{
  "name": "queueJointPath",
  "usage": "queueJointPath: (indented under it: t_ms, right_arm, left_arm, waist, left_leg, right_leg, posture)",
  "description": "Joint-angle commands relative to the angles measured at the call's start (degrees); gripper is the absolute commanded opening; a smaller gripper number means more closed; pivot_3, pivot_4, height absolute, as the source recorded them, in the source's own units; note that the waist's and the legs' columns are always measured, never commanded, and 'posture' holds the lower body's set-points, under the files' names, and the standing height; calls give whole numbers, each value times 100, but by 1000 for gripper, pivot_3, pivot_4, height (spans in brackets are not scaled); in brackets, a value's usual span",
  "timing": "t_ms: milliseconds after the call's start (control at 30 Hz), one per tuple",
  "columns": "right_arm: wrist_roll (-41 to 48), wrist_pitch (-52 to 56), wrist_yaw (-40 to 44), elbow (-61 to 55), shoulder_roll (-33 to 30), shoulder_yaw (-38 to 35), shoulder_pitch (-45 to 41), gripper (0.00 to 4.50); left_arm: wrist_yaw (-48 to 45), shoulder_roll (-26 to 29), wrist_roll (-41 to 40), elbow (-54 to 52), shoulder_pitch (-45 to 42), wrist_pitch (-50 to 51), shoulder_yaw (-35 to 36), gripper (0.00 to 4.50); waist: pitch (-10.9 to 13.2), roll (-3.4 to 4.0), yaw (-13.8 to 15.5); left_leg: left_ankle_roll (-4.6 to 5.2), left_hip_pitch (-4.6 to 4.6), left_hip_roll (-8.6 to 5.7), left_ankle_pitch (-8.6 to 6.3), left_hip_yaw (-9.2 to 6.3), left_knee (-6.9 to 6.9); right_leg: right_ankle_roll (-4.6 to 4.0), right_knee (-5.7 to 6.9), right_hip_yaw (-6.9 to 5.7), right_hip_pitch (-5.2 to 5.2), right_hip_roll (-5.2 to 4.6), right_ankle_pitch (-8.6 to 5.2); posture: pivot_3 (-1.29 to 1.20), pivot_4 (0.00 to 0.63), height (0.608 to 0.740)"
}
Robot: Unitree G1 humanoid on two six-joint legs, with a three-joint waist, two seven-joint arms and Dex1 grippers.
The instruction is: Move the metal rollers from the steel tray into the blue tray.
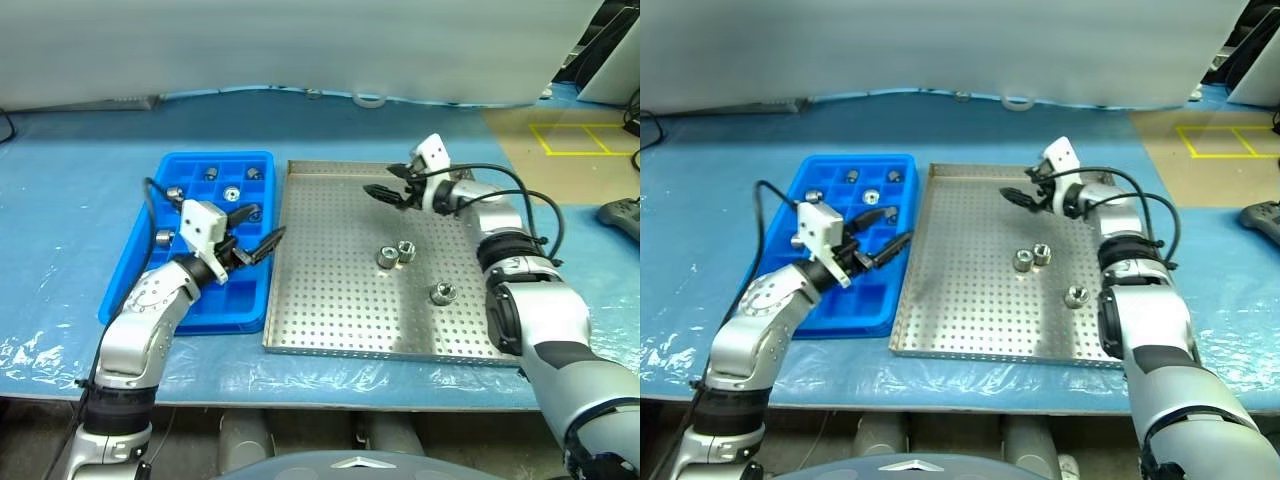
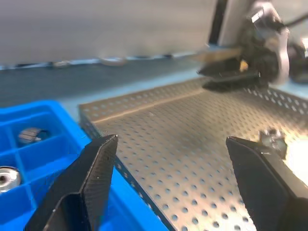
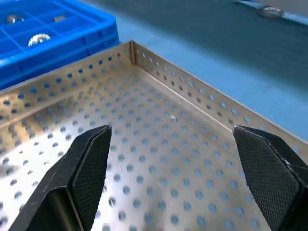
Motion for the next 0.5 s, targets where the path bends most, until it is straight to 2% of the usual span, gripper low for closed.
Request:
queueJointPath:
  t_ms: [33, 333, 500]
  right_arm:
    - [-274, -75, 452, -271, -319, 336, 104, 4217]
    - [-667, -73, 936, -395, -692, 844, 439, 4217]
    - [-573, 239, 1403, -593, -835, 893, 517, 4217]
  left_arm:
    - [-349, 65, 258, 449, -405, -320, -377, 3954]
    - [-572, -361, 636, 1980, -1563, -972, -759, 3954]
    - [-654, -599, 893, 2411, -1769, -1267, -1008, 3954]
  waist:
    - [0, 0, -14]
    - [0, 0, -29]
    - [0, 0, -27]
  left_leg:
    - [0, 0, 0, 0, 1, 2]
    - [1, 10, 0, 0, 9, 7]
    - [6, 15, -2, -2, 15, 11]
  right_leg:
    - [0, 0, 2, 0, 0, 0]
    - [-1, 14, 11, 1, 1, 1]
    - [-1, 15, 16, 4, -1, 1]
  posture:
    - [-129, 150, 740]
    - [-157, 150, 740]
    - [-164, 150, 740]
